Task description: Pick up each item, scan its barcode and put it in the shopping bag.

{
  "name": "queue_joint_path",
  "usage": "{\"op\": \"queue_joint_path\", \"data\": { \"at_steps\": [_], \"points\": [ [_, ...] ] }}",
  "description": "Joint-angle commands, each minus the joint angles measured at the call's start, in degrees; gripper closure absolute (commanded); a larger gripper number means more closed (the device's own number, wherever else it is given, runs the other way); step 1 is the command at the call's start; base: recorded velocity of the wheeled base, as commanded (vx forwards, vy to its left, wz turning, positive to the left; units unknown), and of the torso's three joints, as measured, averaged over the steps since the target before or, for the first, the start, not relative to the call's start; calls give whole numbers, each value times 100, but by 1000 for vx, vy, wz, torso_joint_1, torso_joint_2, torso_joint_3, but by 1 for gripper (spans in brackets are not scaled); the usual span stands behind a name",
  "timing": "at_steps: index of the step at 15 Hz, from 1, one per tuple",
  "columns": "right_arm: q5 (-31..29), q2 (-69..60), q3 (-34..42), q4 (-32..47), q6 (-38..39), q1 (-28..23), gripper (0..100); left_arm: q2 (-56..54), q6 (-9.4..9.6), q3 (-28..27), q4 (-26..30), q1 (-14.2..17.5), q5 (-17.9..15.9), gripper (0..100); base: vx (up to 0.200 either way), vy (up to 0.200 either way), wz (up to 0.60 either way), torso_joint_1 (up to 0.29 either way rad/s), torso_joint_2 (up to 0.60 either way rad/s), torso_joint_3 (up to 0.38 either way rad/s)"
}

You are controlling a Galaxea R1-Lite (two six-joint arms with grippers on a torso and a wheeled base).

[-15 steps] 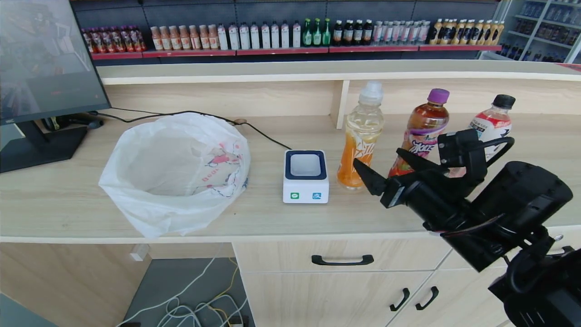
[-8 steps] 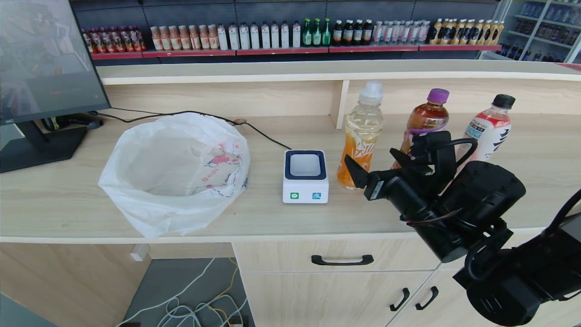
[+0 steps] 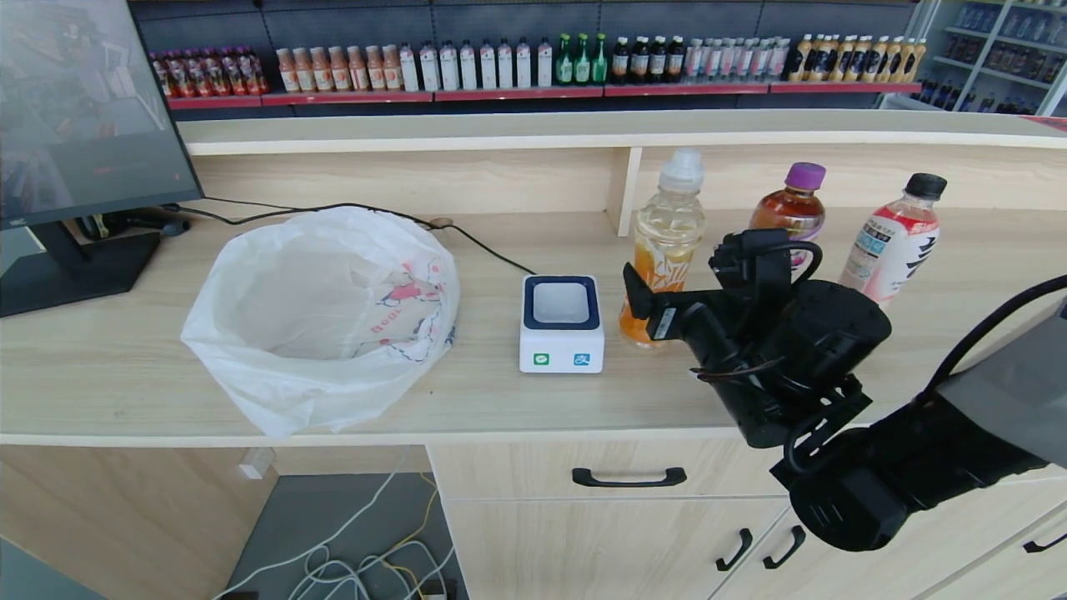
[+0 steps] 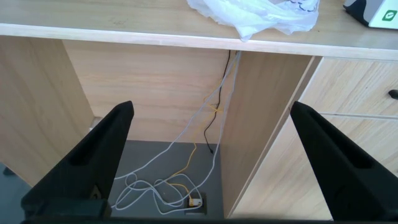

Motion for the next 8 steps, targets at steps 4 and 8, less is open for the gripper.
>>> {"op": "queue_joint_path", "data": {
  "at_steps": [4, 8],
  "points": [
    [-161, 622, -608, -447, -332, 3, 0, 0, 0, 0, -1, 0, 1, 0, 0, 0, 0, 0, 0, 0],
    [-302, 807, -740, -447, -402, 73, 0, 0, 0, 0, -1, 0, 1, 0, 0, 0, 0, 0, 0, 0]
  ]
}}
